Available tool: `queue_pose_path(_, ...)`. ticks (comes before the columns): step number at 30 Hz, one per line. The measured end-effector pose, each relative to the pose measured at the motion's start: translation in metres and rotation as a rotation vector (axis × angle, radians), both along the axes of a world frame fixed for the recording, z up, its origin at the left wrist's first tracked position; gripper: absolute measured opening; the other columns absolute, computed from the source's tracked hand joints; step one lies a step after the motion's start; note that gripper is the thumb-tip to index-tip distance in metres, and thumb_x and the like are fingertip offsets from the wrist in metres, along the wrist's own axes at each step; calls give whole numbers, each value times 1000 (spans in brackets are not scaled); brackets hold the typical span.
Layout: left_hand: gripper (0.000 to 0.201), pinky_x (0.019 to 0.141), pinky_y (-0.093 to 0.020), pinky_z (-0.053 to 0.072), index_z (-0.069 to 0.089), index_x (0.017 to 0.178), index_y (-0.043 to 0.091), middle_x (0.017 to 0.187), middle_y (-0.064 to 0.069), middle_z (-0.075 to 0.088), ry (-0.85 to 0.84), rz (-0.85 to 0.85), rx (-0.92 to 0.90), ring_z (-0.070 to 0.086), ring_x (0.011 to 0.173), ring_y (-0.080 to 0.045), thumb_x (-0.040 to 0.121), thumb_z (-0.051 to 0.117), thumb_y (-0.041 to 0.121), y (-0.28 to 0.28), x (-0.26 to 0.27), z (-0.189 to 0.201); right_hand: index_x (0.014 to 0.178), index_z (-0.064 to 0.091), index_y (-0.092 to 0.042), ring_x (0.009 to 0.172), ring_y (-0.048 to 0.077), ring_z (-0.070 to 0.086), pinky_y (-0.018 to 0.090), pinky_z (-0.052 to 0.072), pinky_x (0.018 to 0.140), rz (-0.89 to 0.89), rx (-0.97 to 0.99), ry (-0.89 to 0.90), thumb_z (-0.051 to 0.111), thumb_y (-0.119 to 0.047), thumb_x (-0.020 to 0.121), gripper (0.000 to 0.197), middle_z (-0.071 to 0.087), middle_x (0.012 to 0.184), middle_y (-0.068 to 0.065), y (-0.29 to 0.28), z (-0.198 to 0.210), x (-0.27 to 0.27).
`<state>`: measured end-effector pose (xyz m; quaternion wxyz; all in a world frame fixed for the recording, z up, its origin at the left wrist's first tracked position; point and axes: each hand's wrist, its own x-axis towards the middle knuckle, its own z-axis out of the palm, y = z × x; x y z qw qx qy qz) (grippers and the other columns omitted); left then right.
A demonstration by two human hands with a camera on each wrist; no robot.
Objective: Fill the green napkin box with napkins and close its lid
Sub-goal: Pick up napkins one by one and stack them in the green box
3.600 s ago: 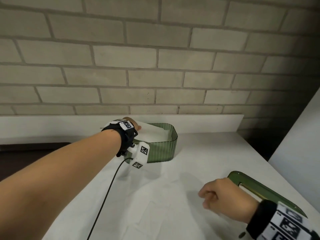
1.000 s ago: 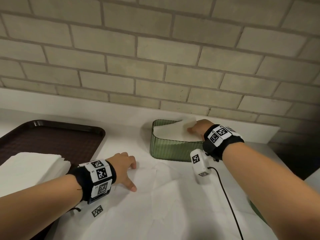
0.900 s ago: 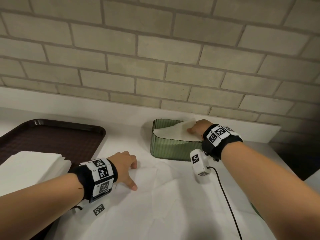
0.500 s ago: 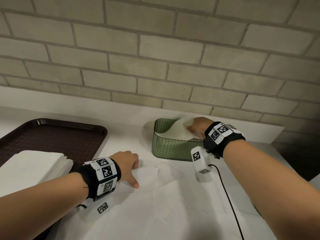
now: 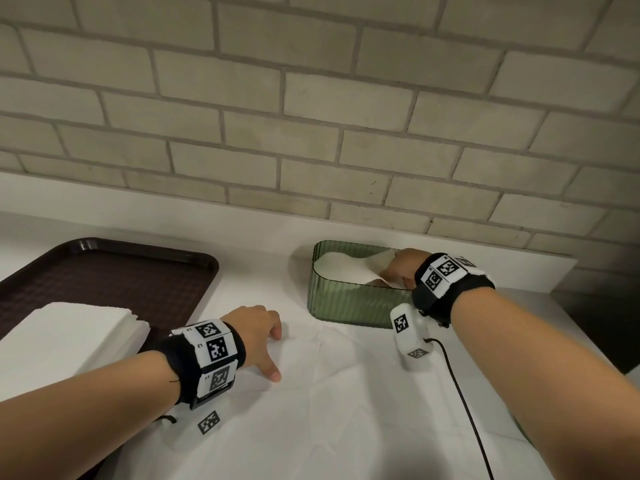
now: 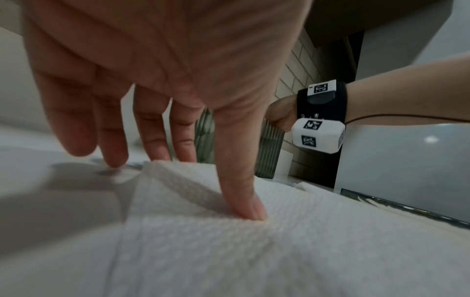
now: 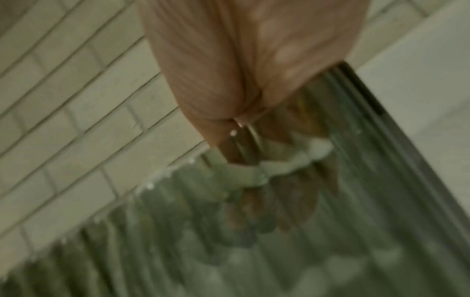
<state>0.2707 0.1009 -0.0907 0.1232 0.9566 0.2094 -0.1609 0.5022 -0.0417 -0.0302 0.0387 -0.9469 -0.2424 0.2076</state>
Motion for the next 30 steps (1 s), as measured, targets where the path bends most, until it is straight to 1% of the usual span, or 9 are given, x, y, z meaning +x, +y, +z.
queue_pose_path(4, 70, 100, -33, 43, 52, 120, 28, 121, 6, 49, 2, 3, -32, 49, 112, -16, 61, 81, 49, 0, 1, -1, 133, 48, -7, 120, 27, 54, 35, 45, 101, 100, -170, -125, 61, -29, 84, 54, 52, 136, 11, 9, -21, 20)
queue_pose_path(10, 77, 101, -34, 41, 48, 126, 25, 125, 3, 47, 17, 21, -65, 46, 115, -17, 60, 83, 45, 1, 5, -2, 131, 38, 1, 120, 28, 52, 30, 45, 93, -23, -64, -278, 52, -4, 91, 43, 49, 133, 16, 11, -2, -2)
queue_pose_path(13, 76, 101, -33, 41, 48, 125, 25, 124, 3, 47, 23, 25, -69, 46, 115, -17, 60, 84, 44, 1, 6, -2, 128, 39, -1, 116, 29, 53, 30, 45, 84, 17, -72, -319, 55, -3, 87, 44, 49, 129, 16, 8, -2, -6)
queue_pose_path(16, 76, 101, -34, 41, 48, 124, 26, 123, 4, 47, 24, 25, -67, 45, 115, -16, 60, 83, 45, 2, 6, -3, 125, 41, -3, 115, 29, 50, 33, 46, 87, 125, -98, -366, 60, -6, 84, 45, 46, 125, 14, 12, 3, -11)
queue_pose_path(19, 75, 101, -34, 41, 49, 124, 27, 123, 4, 47, 26, 24, -64, 44, 115, -16, 59, 83, 45, 1, 6, -2, 106, 56, -5, 98, 22, 59, 27, 50, 78, 260, -194, -305, 62, -16, 85, 25, 57, 112, 6, 25, 7, -18)
queue_pose_path(22, 74, 101, -34, 41, 49, 123, 27, 124, 4, 46, 26, 21, -67, 44, 115, -16, 60, 83, 44, 0, 7, -2, 138, 46, -14, 127, 24, 47, 31, 41, 103, 381, -273, -186, 58, -32, 91, 51, 45, 143, 4, 33, 6, -21)
queue_pose_path(24, 74, 102, -35, 41, 49, 123, 27, 124, 4, 46, 27, 21, -73, 44, 116, -16, 60, 83, 44, 0, 7, -2, 144, 38, -25, 135, 22, 38, 31, 35, 107, 441, -232, -105, 62, -40, 87, 63, 36, 150, -1, 37, 7, -26)
queue_pose_path(27, 74, 102, -36, 41, 49, 124, 27, 125, 4, 46, 24, 24, -74, 44, 117, -17, 60, 83, 44, 1, 6, -3, 140, 42, -31, 132, 20, 41, 29, 35, 105, 490, -105, -72, 57, -26, 91, 51, 40, 148, -3, 49, 3, -30)
queue_pose_path(30, 74, 102, -37, 41, 48, 124, 27, 125, 4, 45, 24, 24, -80, 43, 117, -17, 61, 83, 44, 2, 6, -3, 134, 53, -25, 129, 19, 46, 28, 35, 105, 504, -22, -38, 50, -17, 95, 40, 49, 142, -1, 61, -3, -35)
